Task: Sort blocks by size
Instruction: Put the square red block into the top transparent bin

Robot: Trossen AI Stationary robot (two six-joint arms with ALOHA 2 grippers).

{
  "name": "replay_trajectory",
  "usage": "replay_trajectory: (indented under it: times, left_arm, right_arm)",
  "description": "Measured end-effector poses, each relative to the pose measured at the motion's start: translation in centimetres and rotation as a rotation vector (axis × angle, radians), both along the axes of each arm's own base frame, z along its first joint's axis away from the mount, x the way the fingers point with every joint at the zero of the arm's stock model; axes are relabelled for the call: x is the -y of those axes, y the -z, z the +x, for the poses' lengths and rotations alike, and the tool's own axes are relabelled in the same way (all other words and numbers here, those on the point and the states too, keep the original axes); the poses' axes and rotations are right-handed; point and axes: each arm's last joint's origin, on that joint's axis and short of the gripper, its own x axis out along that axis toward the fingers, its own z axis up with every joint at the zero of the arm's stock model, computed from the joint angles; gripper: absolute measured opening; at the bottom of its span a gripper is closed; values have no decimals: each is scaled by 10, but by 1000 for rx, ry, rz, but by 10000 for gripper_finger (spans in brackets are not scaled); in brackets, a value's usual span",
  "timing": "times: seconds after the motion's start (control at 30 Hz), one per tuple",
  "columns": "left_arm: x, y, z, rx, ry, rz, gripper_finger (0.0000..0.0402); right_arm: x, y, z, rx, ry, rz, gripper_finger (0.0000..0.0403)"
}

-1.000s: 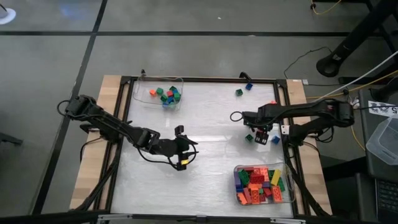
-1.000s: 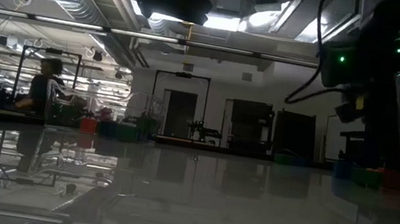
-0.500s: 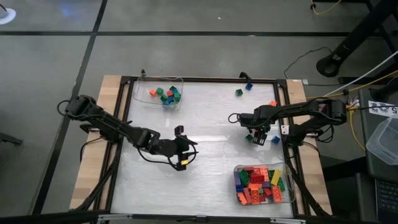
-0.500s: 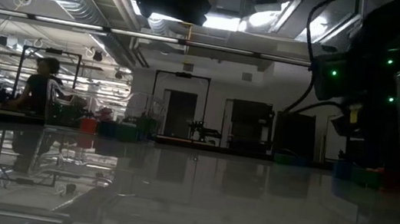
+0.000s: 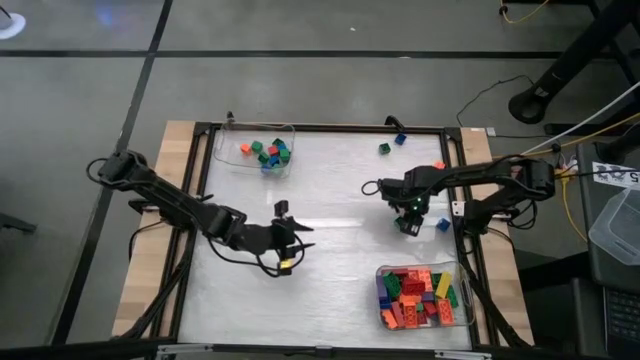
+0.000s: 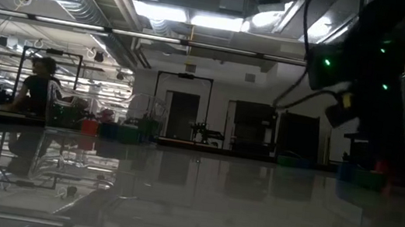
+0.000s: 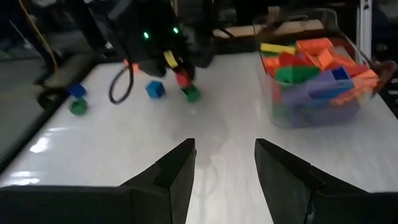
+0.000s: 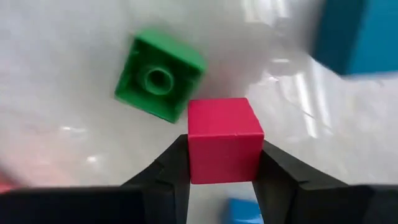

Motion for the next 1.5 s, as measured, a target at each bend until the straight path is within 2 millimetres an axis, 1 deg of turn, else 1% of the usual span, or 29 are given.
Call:
replay_trajectory:
  times: [0.1,0.23,0.3,0.43,0.53,0.63,0.77,0.87,0.97,1.13,1.23,1.5]
  left_arm:
    - [-4,-6,-2,12,8,46,155]
    - [-3,-6,-2,-3,33,101,155]
    - [-3,-6,-2,0,28,88,155]
    - [-3,-6,-2,17,-4,10,155]
    - [-5,-6,-1,24,-24,-23,155]
    - [-7,-6,0,18,-17,13,155]
    - [-14,-6,2,18,-37,21,155]
    - [-20,-6,4,11,-46,52,155]
    - [-25,-6,6,-12,-24,143,155]
    - [-31,-9,8,-17,-28,289,155]
    - [-35,-12,10,-7,-44,338,155]
    - [-46,-15,14,5,-65,398,155]
  right_arm:
    - [0,-12,11,71,11,75,132]
    - [1,-34,28,173,14,133,138]
    - [1,-46,36,226,7,150,137]
    - [4,-72,53,359,-7,164,135]
    - [5,-89,68,504,-28,183,138]
    - [6,-103,84,689,-67,226,141]
    - [7,-119,102,944,-142,275,142]
    - [7,-130,111,1091,-194,286,142]
    - [8,-136,116,1172,-218,271,143]
    - [9,-140,118,1220,-229,261,144]
    - [9,-141,118,1224,-230,260,144]
    - [9,-141,119,1225,-229,261,144]
